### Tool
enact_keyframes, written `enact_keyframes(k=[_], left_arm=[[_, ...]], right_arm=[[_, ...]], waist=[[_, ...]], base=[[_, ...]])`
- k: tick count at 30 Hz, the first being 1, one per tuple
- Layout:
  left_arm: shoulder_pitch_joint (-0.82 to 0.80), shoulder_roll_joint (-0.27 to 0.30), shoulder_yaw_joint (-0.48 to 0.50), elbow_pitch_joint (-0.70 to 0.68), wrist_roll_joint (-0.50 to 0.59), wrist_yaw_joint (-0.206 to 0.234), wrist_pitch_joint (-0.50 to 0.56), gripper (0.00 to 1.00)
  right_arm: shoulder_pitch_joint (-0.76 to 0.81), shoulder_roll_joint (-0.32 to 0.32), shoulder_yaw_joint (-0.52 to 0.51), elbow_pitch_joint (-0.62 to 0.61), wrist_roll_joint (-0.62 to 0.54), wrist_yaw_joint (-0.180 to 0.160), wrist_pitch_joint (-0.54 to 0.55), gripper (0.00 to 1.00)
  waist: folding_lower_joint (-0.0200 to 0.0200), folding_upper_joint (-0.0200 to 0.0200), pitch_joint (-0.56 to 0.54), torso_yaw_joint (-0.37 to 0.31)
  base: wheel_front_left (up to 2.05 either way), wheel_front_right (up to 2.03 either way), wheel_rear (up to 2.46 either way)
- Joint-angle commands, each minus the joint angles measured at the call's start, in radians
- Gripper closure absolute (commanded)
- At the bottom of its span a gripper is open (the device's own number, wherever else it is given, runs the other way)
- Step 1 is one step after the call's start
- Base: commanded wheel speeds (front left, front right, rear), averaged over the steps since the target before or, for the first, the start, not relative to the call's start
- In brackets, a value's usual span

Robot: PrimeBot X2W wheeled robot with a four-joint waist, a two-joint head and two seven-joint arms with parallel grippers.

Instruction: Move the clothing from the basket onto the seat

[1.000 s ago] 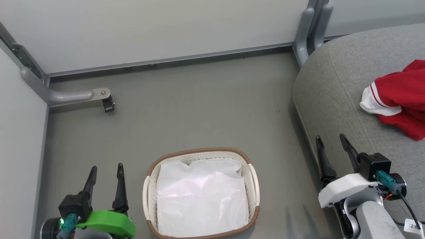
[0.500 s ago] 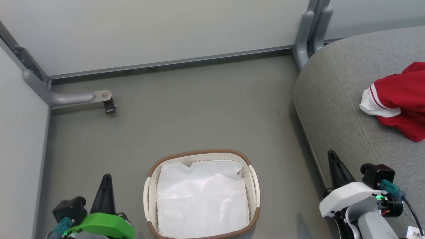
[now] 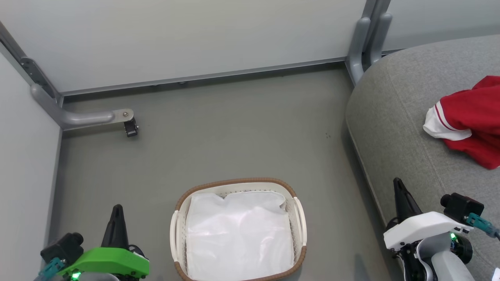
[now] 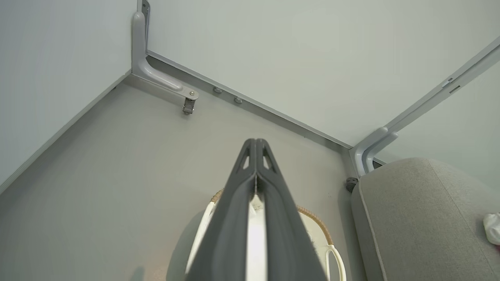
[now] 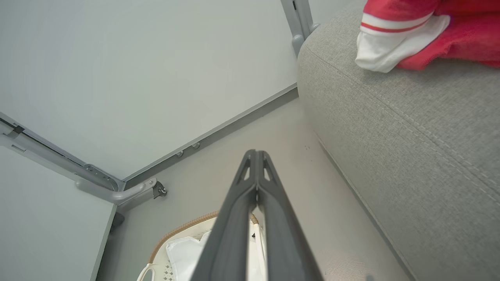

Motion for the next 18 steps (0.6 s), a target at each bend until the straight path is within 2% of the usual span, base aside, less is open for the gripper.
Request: enact_keyframes(k=[1, 18], left_arm=[[-0.020, 0.004, 0.005, -0.021, -0.040, -0.002, 0.008, 1.00], [-0.033, 0.005, 0.026, -0.043, -0.276, -0.004, 0.072, 1.00]], right_arm=[[-0.005, -0.005, -0.007, -0.021, 0.039, 0.000, 0.009, 1.00], [0.010, -0.007, -0.026, -0.053, 0.282, 0.000, 0.072, 1.00]], waist=[[0.0000, 0.0000, -0.001, 0.001], [0.0000, 0.0000, -0.017, 0.006]], base=[[0.00, 0.00, 0.00], [0.00, 0.00, 0.00]])
